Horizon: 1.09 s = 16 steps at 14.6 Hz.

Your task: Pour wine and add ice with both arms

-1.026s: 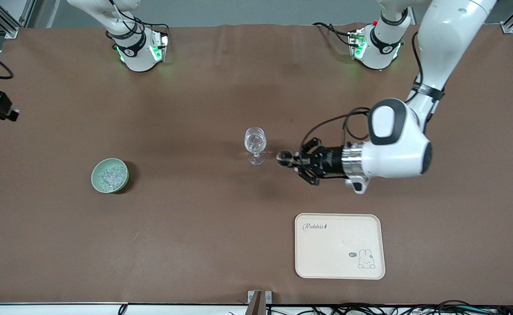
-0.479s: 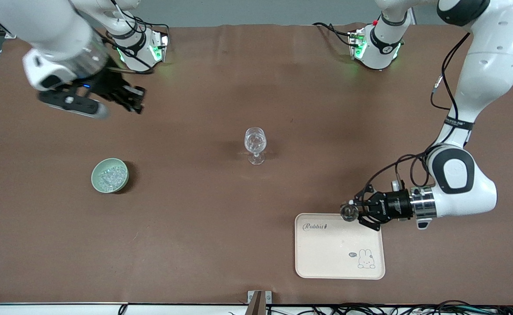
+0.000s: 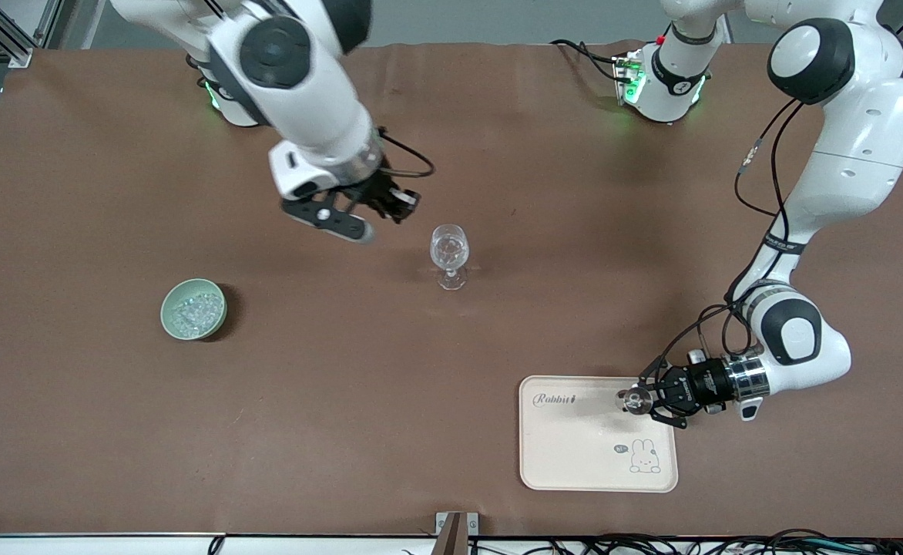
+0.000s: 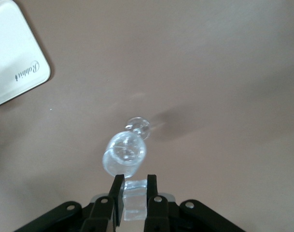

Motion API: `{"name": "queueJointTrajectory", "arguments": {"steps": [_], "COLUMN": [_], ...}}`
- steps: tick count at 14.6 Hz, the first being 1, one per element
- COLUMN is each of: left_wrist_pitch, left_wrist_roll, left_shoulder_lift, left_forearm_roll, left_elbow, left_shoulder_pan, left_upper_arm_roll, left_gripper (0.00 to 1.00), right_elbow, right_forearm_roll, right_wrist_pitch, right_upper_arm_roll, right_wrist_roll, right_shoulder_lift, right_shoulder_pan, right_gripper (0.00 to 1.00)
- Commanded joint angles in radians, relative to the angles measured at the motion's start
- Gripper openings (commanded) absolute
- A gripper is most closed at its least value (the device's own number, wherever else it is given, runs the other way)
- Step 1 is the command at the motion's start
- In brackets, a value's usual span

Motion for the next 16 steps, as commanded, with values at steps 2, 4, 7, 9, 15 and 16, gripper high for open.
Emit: {"name": "queueJointTrajectory", "arguments": {"steps": [2, 4, 7, 9, 15, 16], "left_wrist_pitch": [0.021, 0.021, 0.024, 0.03, 0.033, 0.032], "left_wrist_roll": [0.094, 0.16, 0.203, 0.209, 0.209, 0.206], "left_shoulder_lift": [0.056, 0.087, 0.104, 0.107, 0.097, 0.094], "left_forearm_roll": [-0.111, -0.173, -0.208, -0.21, -0.207, -0.204], "left_elbow": [0.026, 0.028, 0.028, 0.034, 0.031, 0.03], "left_shoulder_pan": [0.006, 0.004, 0.004, 0.0, -0.005, -0.003], "left_upper_arm_roll": [-0.004, -0.004, 0.001, 0.017, 0.033, 0.033], "left_gripper": [0.01, 0.01, 0.02, 0.04, 1.0, 1.0], "right_elbow": [0.045, 0.045, 0.045, 0.045, 0.043, 0.043], "right_forearm_roll": [-0.101, -0.104, -0.174, -0.181, -0.196, -0.193], "right_wrist_pitch": [0.025, 0.038, 0.068, 0.068, 0.101, 0.101], "right_upper_arm_roll": [-0.001, -0.001, -0.001, -0.002, -0.001, -0.001], "right_wrist_roll": [0.094, 0.096, 0.094, 0.094, 0.096, 0.096], "right_shoulder_lift": [0.104, 0.137, 0.182, 0.19, 0.216, 0.217], "right_shoulder_pan": [0.083, 0.102, 0.114, 0.114, 0.119, 0.119], "right_gripper": [0.01, 0.02, 0.02, 0.02, 0.04, 0.05]}}
